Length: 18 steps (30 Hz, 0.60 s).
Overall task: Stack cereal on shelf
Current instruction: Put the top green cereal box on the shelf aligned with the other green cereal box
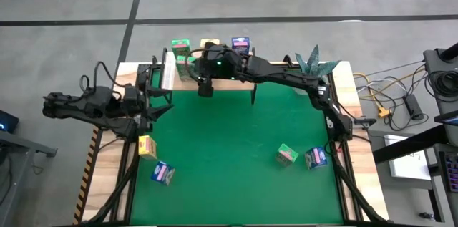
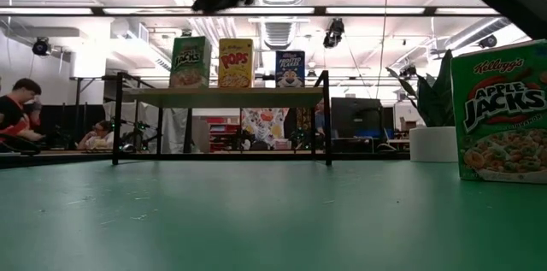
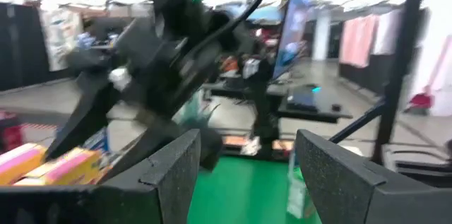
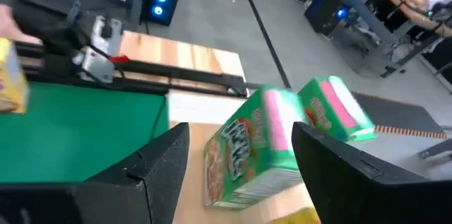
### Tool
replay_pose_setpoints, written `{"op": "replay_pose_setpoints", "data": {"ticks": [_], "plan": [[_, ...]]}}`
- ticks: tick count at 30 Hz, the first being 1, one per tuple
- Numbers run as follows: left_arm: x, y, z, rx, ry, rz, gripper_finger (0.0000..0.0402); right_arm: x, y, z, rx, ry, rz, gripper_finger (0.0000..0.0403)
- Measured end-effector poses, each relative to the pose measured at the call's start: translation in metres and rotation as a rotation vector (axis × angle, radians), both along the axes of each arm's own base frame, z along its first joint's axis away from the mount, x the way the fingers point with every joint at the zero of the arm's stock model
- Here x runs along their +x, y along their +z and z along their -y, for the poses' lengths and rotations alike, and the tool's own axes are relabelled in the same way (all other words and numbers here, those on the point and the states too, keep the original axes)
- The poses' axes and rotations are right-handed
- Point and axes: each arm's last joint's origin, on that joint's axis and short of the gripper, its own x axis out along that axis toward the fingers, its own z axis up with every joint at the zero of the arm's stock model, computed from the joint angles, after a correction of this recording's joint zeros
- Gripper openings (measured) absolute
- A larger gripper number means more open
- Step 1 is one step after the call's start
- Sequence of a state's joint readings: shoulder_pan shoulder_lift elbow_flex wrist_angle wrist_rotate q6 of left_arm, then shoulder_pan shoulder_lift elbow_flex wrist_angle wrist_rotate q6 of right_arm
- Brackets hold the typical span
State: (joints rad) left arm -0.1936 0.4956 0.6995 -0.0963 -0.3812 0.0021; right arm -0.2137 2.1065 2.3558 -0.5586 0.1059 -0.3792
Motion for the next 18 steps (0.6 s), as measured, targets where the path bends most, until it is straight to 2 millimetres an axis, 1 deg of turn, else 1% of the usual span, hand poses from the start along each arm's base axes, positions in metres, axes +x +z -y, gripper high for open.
{"op": "replay_pose_setpoints", "data": {"ticks": [4,7,10,12,14,18], "plan": [[0.01,0.001,-0.001,-0.001,0.104,-0.042,0.0217,-0.024,0.024,-0.018,0.009,0.027,-0.042,0.0225],[0.016,0.005,-0.002,0.015,0.184,-0.08,0.0215,-0.042,0.038,-0.032,0.023,0.049,-0.095,0.0206],[0.02,0.01,-0.003,0.031,0.242,-0.131,0.0197,-0.061,0.052,-0.048,0.05,0.066,-0.13,0.0178],[0.022,0.014,-0.003,0.039,0.27,-0.163,0.0174,-0.073,0.058,-0.058,0.071,0.077,-0.156,0.0156],[0.026,0.017,-0.003,0.046,0.283,-0.189,0.0145,-0.082,0.061,-0.068,0.093,0.088,-0.185,0.0131],[0.037,0.017,-0.005,0.057,0.311,-0.229,0.0066,-0.092,0.056,-0.087,0.116,0.121,-0.238,0.0084]]}}
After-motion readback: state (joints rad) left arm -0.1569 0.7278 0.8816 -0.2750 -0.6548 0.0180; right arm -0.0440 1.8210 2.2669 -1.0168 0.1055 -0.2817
